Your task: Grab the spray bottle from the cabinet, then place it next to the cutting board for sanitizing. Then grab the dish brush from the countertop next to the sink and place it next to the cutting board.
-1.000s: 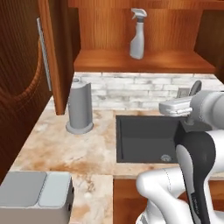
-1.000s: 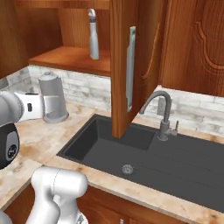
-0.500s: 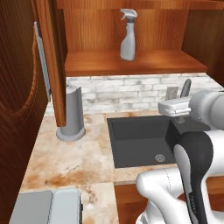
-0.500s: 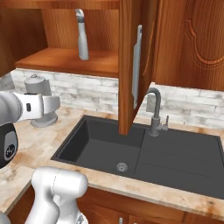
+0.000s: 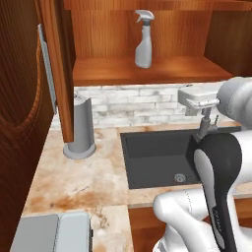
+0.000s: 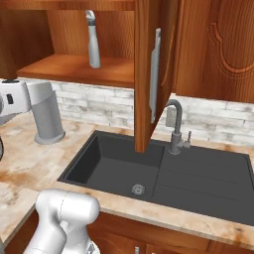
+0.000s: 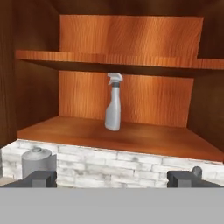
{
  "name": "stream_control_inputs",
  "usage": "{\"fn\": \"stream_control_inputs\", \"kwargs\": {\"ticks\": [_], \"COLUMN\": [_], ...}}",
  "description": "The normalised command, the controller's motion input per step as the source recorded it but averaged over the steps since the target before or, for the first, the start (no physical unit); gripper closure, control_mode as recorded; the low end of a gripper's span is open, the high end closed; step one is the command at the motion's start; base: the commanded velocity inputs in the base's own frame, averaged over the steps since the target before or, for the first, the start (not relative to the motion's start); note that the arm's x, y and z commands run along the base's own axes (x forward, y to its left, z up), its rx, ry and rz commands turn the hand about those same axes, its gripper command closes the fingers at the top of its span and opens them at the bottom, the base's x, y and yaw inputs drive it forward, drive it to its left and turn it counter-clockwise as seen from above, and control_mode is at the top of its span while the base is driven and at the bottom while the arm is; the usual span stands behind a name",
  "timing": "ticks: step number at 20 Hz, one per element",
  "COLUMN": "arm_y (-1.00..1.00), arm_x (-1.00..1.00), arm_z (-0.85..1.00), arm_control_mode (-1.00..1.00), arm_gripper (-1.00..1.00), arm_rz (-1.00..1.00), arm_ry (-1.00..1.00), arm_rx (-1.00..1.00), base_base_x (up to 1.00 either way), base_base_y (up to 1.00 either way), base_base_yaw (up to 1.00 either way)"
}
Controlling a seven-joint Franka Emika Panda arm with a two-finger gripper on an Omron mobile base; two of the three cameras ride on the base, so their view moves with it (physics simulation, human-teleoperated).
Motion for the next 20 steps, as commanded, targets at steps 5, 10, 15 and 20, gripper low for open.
{"fn": "stream_control_inputs", "kwargs": {"ticks": [5,10,15,20], "arm_y": [0.0,0.0,0.0,0.0], "arm_x": [0.3,0.67,0.42,0.54], "arm_z": [0.39,0.06,0.08,0.02], "arm_control_mode": [-1.0,-1.0,-1.0,-1.0], "arm_gripper": [-1.0,-1.0,-1.0,-1.0], "arm_rz": [0.0,0.0,0.01,0.0], "arm_ry": [0.01,0.0,-0.07,-0.07], "arm_rx": [0.08,0.01,0.0,0.0], "base_base_x": [0.0,0.0,0.0,0.0], "base_base_y": [0.0,0.0,0.0,0.0], "base_base_yaw": [0.0,0.0,0.0,0.0]}}
